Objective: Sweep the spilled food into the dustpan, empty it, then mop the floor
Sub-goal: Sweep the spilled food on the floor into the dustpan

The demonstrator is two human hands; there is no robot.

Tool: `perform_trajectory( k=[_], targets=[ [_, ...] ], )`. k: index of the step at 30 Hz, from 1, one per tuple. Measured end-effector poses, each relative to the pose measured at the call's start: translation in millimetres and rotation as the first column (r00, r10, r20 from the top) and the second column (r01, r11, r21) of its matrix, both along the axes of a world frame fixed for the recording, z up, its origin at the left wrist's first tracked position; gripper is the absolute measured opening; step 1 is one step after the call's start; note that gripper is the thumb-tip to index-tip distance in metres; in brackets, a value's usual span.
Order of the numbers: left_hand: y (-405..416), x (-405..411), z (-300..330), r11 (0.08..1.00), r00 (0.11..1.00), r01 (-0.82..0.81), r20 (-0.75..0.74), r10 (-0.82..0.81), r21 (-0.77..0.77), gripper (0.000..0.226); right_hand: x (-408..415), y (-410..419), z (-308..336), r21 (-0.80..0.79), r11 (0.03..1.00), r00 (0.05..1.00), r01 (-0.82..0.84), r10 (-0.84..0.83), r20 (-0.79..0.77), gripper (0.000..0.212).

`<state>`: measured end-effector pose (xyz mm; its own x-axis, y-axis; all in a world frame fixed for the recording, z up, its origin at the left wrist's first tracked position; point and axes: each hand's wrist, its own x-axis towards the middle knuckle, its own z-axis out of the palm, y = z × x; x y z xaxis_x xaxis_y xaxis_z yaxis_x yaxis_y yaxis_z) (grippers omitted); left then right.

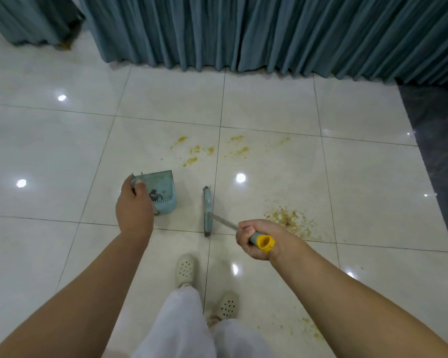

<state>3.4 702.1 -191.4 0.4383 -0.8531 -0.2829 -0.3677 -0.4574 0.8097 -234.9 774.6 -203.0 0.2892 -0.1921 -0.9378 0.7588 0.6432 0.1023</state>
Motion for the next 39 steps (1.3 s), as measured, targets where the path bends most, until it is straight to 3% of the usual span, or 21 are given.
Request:
perform_trajectory(
  k=[12, 19, 28, 33, 39],
  targets=[
    [-64.2, 114.9, -4.3, 0.989, 0.989, -0.14, 0.03, 0.141, -0.041, 0.032, 154.3, -114.1, -17.2, -0.017, 0.979, 0.965, -0.201, 0.201, 0.168, 0.022],
    [-97.9, 153.8, -14.7, 0.989, 0.987, -0.149, 0.056, 0.15, -0.01, 0.04, 202.6, -171.5, -35.4, 0.014, 0.993, 0.965, -0.118, 0.112, 0.237, 0.023],
    [-126.7, 136.6, -25.1, 0.996, 0.993, -0.074, 0.099, 0.069, 0.049, 0.041, 132.8, -177.1, -49.6, 0.094, 0.965, 0.945, 0.244, -0.259, 0.201, 0.008],
    [-133.1, 108.0, -23.3, 0.999, 0.995, -0.002, 0.105, -0.002, 0.038, 0.032, 60.7, -149.4, -41.7, 0.09, 0.935, 0.928, 0.344, -0.353, 0.121, 0.008],
    [-128.5, 64.3, -20.7, 0.993, 0.988, 0.106, 0.103, -0.111, 0.051, 0.045, -13.4, -105.0, -21.4, 0.039, 0.882, 0.883, 0.469, -0.469, -0.014, 0.015]
  ],
)
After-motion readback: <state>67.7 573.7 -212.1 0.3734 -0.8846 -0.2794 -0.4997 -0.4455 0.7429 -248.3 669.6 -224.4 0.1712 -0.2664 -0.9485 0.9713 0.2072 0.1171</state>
